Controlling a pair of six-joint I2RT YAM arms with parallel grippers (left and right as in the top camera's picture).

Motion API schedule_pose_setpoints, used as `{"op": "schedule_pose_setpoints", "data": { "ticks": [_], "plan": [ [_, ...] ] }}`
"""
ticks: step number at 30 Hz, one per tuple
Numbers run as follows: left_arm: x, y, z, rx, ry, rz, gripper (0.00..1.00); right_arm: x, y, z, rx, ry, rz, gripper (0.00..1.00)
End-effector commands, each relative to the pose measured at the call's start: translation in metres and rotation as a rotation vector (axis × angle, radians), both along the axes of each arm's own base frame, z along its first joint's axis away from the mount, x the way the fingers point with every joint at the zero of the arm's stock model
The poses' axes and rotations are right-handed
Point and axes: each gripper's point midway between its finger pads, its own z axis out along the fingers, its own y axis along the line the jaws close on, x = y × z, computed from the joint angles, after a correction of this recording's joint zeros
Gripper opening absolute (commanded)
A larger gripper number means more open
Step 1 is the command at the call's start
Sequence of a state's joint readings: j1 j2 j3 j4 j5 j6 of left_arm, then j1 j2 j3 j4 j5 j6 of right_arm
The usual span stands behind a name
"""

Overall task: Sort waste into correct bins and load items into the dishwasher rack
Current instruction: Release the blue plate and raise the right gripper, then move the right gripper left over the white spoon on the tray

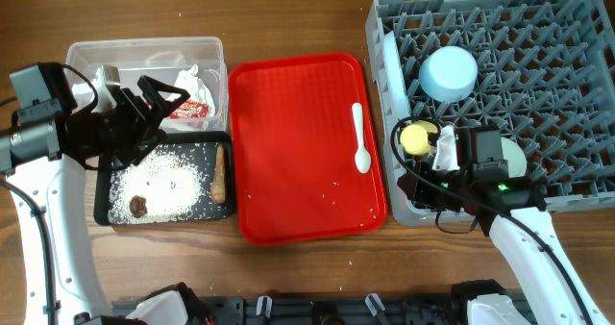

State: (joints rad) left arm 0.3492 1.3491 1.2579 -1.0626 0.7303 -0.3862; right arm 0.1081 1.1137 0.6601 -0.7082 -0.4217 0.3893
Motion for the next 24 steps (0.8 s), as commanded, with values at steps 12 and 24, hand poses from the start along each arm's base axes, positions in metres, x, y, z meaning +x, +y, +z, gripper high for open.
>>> {"op": "schedule_pose_setpoints", "data": {
  "ticks": [12, 24],
  "plan": [
    [0.000, 0.002, 0.008, 0.015, -0.032, -0.003, 1.00, 0.045, -0.017, 0.088, -0.106, -0.179, -0.048, 0.43],
    [0.000, 0.002, 0.008, 0.015, -0.032, -0.003, 1.00, 0.042, 0.047, 0.123, -0.444, -0.358, -0.007, 0.53]
  ]
}}
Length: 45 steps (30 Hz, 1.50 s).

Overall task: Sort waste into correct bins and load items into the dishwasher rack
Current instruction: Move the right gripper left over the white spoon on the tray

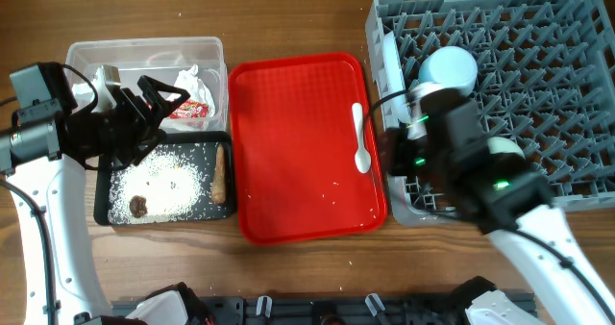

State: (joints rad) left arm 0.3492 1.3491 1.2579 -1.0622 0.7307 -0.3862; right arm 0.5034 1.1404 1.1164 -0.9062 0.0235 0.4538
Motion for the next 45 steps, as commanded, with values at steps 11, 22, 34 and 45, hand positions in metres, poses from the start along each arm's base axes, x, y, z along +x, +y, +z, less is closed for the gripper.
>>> {"op": "schedule_pose_setpoints", "data": {
  "ticks": [11, 22, 34, 45],
  "plan": [
    [0.000, 0.002, 0.008, 0.015, -0.032, -0.003, 1.00, 0.013, 0.084, -0.078, -0.278, -0.011, 0.083, 1.00],
    [0.000, 0.002, 0.008, 0.015, -0.032, -0.003, 1.00, 0.024, 0.108, -0.085, -0.234, -0.042, 0.150, 0.49],
    [0.000, 0.002, 0.008, 0.015, -0.032, -0.003, 1.00, 0.041, 0.078, -0.114, -0.401, -0.074, 0.025, 0.49],
    [0.000, 0.002, 0.008, 0.015, -0.032, -0.003, 1.00, 0.056, 0.039, -0.173, -0.304, 0.193, -0.103, 0.36]
  ]
}}
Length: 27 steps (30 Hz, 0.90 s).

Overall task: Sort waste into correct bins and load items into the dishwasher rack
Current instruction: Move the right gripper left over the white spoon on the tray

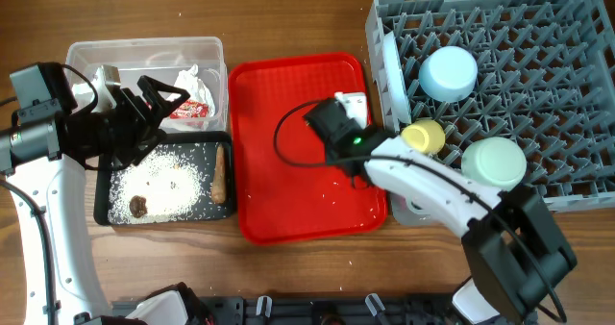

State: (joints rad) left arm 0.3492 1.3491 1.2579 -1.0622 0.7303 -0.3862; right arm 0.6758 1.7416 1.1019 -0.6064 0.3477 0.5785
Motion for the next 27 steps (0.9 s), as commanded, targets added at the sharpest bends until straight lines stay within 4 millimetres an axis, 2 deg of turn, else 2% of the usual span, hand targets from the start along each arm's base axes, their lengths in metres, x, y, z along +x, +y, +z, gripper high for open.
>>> {"op": "schedule_pose_setpoints", "data": {
  "ticks": [1, 6, 16, 23, 27],
  "plan": [
    [0.000, 0.002, 0.008, 0.015, -0.032, -0.003, 1.00, -0.004, -0.005, -0.017, 0.060, 0.091, -0.019, 0.34],
    [0.000, 0.002, 0.008, 0.015, -0.032, -0.003, 1.00, -0.011, -0.006, -0.030, 0.059, 0.143, -0.018, 0.26],
    [0.000, 0.002, 0.008, 0.015, -0.032, -0.003, 1.00, -0.019, -0.013, -0.058, 0.007, 0.211, -0.033, 0.26],
    [0.000, 0.002, 0.008, 0.015, -0.032, -0.003, 1.00, -0.012, -0.008, -0.054, 0.005, 0.189, 0.027, 0.27],
    [0.000, 0.002, 0.008, 0.015, -0.032, -0.003, 1.00, -0.007, -0.004, -0.030, 0.009, 0.171, 0.051, 0.27]
  ]
}}
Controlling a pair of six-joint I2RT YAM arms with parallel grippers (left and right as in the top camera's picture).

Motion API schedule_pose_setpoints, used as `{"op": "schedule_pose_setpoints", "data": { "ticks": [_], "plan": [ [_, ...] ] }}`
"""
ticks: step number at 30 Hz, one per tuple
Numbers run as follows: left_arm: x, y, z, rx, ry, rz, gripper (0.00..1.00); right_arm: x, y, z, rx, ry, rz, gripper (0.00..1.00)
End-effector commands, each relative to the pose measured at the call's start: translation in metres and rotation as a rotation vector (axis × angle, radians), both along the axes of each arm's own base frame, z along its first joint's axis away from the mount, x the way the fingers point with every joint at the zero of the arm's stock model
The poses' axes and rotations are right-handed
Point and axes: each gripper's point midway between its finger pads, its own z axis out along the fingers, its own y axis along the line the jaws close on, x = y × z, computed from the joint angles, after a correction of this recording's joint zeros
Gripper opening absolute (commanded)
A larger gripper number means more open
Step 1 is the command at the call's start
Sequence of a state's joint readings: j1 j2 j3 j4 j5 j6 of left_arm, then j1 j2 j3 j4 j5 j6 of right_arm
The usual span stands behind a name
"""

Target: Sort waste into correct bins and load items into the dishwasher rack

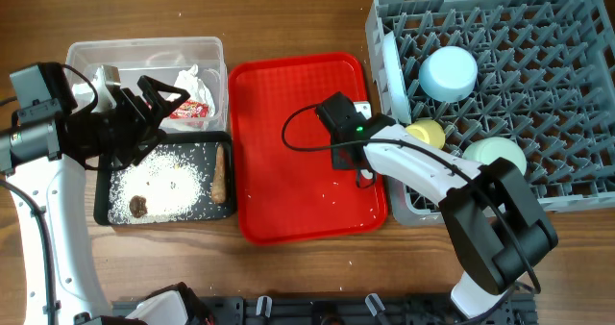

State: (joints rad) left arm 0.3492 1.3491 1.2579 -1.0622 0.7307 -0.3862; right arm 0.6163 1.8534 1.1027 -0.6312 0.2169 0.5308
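Observation:
The red tray [288, 171] lies in the middle of the table. My right gripper [362, 111] hangs low over its right side, and arm and wrist cover that strip of the tray, so no white spoon shows. Whether the fingers are open or shut is hidden. The grey dishwasher rack [538, 104] on the right holds a pale blue bowl [448, 73], a yellow cup [424, 133] and a pale green bowl [496, 156]. My left gripper [161, 96] stands open over the near edge of the clear bin [144, 51], holding nothing.
The clear bin holds crumpled wrappers [191, 92]. In front of it a black tray [104, 202] carries scattered rice, a brown stick [220, 174] and a small brown lump. A white plate [388, 51] stands at the rack's left edge. Brown wood surrounds everything.
The right wrist has shifted a little to the right and nearer the rack edge, staying over the tray's right side. The left arm has not moved.
The right gripper was first inside the rack beside the yellow cup, with the white spoon lying on the tray's right side. Then the arm stood over the rack's left edge. Later it reached over the spoon's place, where it remains, and the pale green bowl shows in the rack.

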Motion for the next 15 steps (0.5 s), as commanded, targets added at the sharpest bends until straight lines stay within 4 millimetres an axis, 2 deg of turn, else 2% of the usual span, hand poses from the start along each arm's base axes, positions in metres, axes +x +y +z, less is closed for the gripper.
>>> {"op": "schedule_pose_setpoints", "data": {
  "ticks": [1, 3, 9, 15],
  "plan": [
    [0.000, 0.002, 0.008, 0.015, -0.032, -0.003, 1.00, 0.006, 0.006, 0.023, 0.015, -0.023, 0.031, 0.27],
    [0.000, 0.002, 0.008, 0.015, -0.032, -0.003, 1.00, 0.001, 0.002, 0.028, 0.015, -0.016, 0.009, 0.27],
    [0.000, 0.002, 0.008, 0.015, -0.032, -0.003, 1.00, -0.001, 0.001, 0.027, 0.013, -0.009, -0.002, 0.28],
    [0.000, 0.002, 0.008, 0.015, -0.032, -0.003, 1.00, -0.010, -0.007, 0.014, 0.013, 0.012, -0.073, 0.29]
  ]
}}
